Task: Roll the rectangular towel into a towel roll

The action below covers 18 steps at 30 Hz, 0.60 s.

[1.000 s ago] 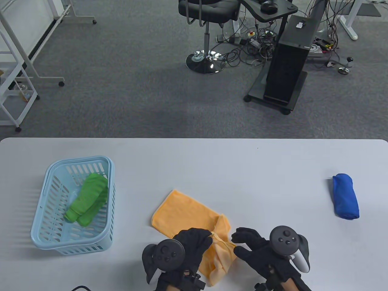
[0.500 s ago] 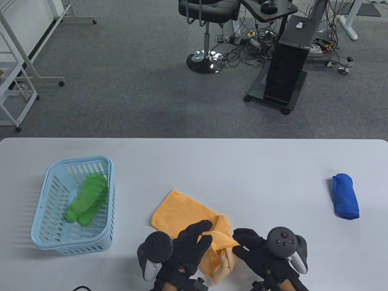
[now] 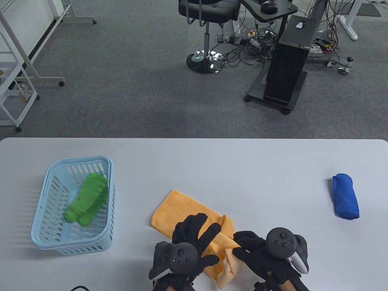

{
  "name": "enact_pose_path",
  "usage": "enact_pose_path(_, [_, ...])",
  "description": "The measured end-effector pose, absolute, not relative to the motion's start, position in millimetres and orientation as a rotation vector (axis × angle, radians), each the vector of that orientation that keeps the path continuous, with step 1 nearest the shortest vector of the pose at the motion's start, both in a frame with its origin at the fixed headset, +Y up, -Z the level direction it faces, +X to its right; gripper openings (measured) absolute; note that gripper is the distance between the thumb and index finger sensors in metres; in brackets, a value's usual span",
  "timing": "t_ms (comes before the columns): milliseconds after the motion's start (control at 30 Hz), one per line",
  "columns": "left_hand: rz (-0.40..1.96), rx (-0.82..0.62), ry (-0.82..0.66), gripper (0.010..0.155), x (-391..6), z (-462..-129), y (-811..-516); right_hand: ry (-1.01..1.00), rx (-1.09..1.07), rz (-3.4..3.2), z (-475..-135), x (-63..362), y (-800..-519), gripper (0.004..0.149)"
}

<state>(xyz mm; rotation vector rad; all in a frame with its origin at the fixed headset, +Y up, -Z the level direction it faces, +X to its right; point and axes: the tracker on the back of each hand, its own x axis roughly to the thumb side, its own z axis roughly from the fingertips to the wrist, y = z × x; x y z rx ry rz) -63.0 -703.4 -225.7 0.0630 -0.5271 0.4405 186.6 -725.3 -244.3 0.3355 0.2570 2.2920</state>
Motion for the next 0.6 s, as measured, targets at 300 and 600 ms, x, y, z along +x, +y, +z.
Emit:
enact_pose_path(300, [0.496,0.18,-0.471,0.045,-64.2,-232.1,-710.3,0.244,0.326,2.292,-244.7,190.6,-726.3,0.05])
enact_pose_path(600, [0.813,0.22,-0.309,0.047,-93.1,-233.2,-694.4,0.233,0.237,2.346,-250.0,209.0,-729.3,0.06])
